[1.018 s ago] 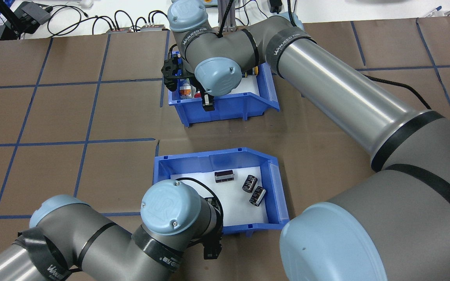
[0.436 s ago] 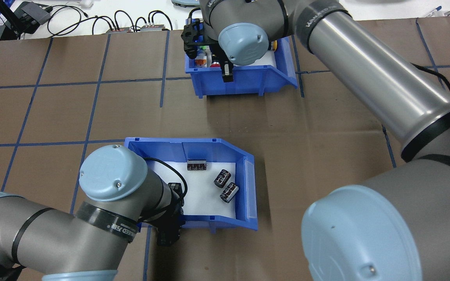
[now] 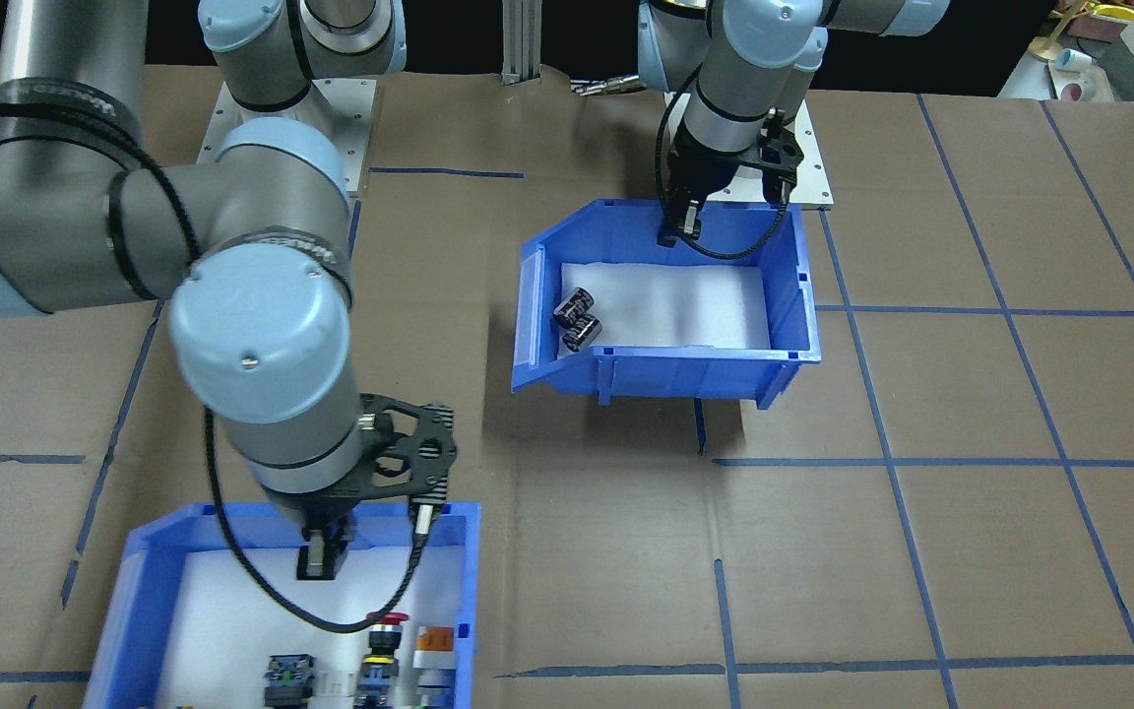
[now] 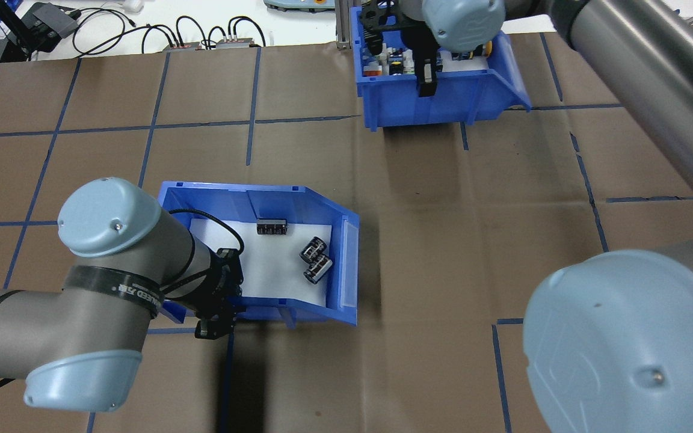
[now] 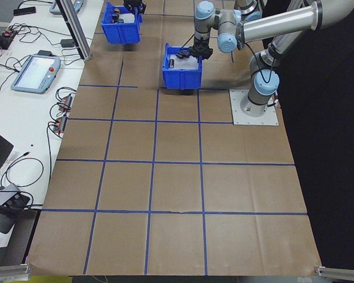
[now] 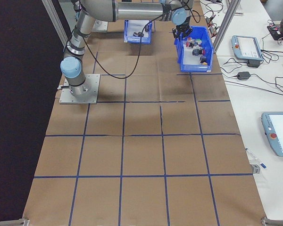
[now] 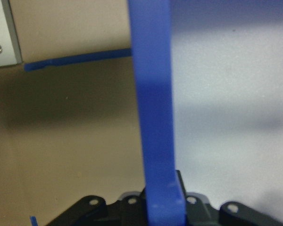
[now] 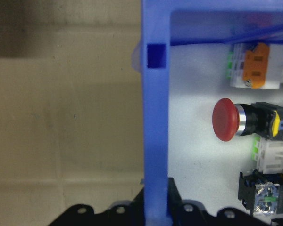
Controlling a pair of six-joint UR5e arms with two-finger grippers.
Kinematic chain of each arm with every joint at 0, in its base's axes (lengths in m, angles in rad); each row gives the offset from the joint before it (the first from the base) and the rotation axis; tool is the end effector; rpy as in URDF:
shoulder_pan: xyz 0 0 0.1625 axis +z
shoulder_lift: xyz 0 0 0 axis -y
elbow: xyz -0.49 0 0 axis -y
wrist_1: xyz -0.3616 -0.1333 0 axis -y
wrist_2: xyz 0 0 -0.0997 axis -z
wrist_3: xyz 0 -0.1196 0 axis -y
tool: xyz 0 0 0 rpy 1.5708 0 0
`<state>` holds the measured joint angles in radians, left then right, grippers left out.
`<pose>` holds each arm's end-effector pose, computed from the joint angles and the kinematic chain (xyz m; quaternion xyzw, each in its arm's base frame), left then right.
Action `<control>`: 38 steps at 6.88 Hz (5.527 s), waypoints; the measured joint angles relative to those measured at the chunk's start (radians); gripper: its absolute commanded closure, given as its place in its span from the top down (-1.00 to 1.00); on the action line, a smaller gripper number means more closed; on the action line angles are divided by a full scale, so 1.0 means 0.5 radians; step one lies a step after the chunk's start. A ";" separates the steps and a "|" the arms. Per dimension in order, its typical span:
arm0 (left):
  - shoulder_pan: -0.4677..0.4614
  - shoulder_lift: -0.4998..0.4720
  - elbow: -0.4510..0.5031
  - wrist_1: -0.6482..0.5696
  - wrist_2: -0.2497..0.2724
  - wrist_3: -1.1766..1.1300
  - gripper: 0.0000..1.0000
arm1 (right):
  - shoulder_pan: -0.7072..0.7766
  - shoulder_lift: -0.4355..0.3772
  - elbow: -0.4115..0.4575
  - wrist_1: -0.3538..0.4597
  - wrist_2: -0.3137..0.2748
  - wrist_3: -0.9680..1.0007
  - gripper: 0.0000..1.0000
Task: Place battery box in front
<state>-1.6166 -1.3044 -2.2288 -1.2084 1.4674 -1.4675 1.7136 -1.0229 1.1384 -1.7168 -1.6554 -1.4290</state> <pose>-0.1593 -0.2944 0.3754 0.6521 -0.7562 -0.0461 0.0276 0.2241 -0.6929 0.4230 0.7063 -0.7065 -0.0132 0.0430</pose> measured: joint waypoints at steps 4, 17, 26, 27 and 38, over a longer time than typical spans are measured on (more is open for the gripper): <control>0.220 -0.454 0.456 0.038 -0.032 0.234 -0.93 | -0.447 -0.205 0.103 0.170 -0.004 -0.422 -0.91; -0.520 -1.663 1.524 0.464 -0.122 -0.611 0.99 | -0.829 -1.112 1.254 0.115 -0.002 -0.918 -0.88; -0.201 -0.947 1.526 -0.453 0.099 1.548 0.99 | -0.499 -1.491 1.751 0.084 0.009 -0.408 -0.87; -0.149 -0.896 1.532 -0.516 0.100 2.113 0.99 | -0.333 -1.494 1.783 0.063 0.005 -0.204 -0.87; 0.087 -0.531 1.331 -0.735 0.122 3.177 0.99 | 0.911 -1.112 1.869 -0.664 0.002 1.028 -0.86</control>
<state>-1.5733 -1.5698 -1.5634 -1.5760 1.5284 0.1211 2.1689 -1.5787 2.0729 -2.0487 -1.6546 -0.9153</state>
